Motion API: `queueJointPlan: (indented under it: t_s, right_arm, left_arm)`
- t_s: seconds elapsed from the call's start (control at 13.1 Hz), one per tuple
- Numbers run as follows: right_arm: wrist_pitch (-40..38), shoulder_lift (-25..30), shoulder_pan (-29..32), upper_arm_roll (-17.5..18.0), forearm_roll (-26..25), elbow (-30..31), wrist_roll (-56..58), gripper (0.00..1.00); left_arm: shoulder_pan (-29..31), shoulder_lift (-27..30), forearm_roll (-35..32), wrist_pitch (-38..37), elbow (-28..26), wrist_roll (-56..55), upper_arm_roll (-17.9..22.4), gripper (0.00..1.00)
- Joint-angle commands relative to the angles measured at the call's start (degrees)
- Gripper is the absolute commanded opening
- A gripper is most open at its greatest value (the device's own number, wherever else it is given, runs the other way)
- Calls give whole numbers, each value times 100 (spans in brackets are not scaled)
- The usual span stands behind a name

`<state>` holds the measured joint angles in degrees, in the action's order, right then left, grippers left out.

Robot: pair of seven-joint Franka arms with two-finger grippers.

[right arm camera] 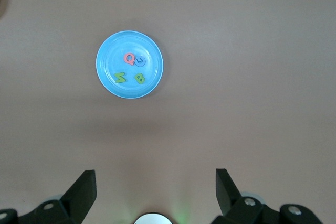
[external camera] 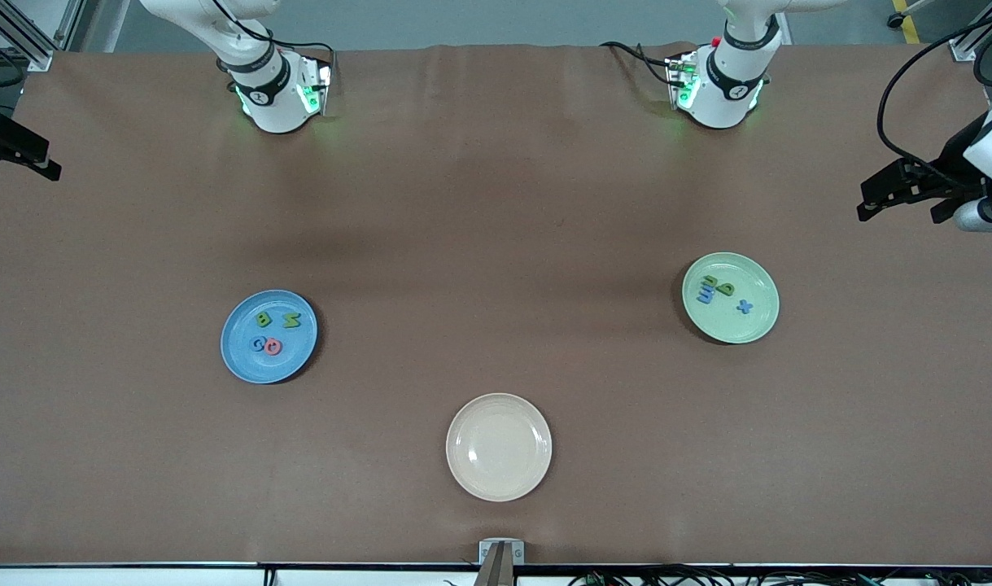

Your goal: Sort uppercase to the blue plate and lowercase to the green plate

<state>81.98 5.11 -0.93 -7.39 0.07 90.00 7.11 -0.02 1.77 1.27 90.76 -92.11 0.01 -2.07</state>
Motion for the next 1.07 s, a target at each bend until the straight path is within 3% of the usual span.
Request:
queueJointPlan:
  t_s: [0.0,0.99]
  right_arm:
    - [90,192,-65,1,-78,229,27,100]
    - [108,174,-57,1,80,237,10,100]
  left_arm:
    - [2,16,-39,-129,175,35,5,100]
    - [2,-1,-22,-516,114,-80,-21,100]
